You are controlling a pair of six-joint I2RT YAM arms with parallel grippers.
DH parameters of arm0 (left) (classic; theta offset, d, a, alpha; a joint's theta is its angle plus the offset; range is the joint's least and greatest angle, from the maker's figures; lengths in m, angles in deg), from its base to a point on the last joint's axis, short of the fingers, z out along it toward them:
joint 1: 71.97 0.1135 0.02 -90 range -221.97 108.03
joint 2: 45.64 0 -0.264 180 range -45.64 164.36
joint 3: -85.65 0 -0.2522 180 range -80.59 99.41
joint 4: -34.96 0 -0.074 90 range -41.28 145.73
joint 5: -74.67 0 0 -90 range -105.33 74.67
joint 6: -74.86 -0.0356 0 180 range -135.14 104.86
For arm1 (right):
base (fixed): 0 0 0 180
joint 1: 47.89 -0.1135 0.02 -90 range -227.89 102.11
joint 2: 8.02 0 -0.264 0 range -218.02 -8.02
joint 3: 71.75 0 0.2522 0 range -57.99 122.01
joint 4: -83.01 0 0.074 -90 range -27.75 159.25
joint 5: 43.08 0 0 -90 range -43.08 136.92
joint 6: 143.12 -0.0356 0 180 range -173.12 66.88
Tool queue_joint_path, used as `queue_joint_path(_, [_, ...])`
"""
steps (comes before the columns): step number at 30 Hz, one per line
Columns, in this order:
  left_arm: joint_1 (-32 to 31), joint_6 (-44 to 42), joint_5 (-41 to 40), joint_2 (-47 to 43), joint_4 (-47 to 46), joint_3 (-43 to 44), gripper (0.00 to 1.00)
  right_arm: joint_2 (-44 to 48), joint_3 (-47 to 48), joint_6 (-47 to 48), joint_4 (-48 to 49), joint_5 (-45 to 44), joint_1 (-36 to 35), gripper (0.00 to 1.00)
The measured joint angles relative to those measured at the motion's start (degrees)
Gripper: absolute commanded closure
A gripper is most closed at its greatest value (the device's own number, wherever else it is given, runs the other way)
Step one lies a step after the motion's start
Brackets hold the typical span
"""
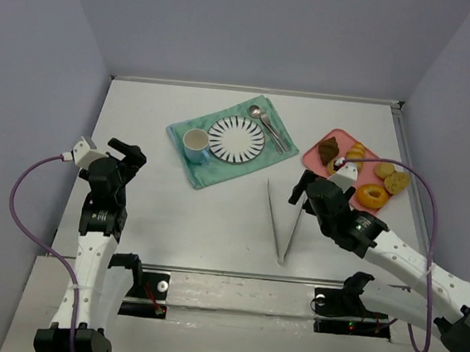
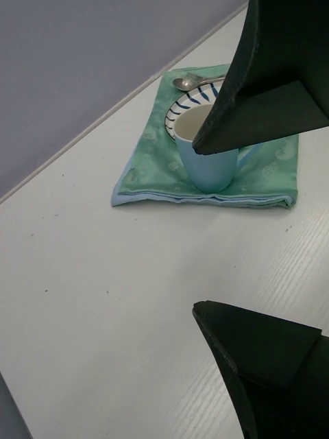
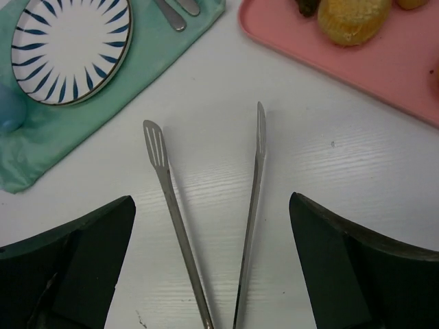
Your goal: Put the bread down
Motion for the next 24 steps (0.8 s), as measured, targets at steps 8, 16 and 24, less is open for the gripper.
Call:
queue_joint_path(8, [0.0, 0.0, 0.8, 0.0, 0.0, 0.0, 0.01, 2.1, -3.1, 7.7, 3.7, 11.7, 0.0, 0.0])
queue_joint_path(16, [0.0, -0.2, 1.1, -0.2, 0.0, 0.0, 0.01, -10.6, -2.9, 8.9, 0.0, 22.5, -0.3, 0.0])
queue_joint_path(24, [0.0, -0.2, 0.9, -0.4, 0.0, 0.0, 0.01, -14.8, -3.1, 7.2, -4.4, 25.0, -0.6, 0.0])
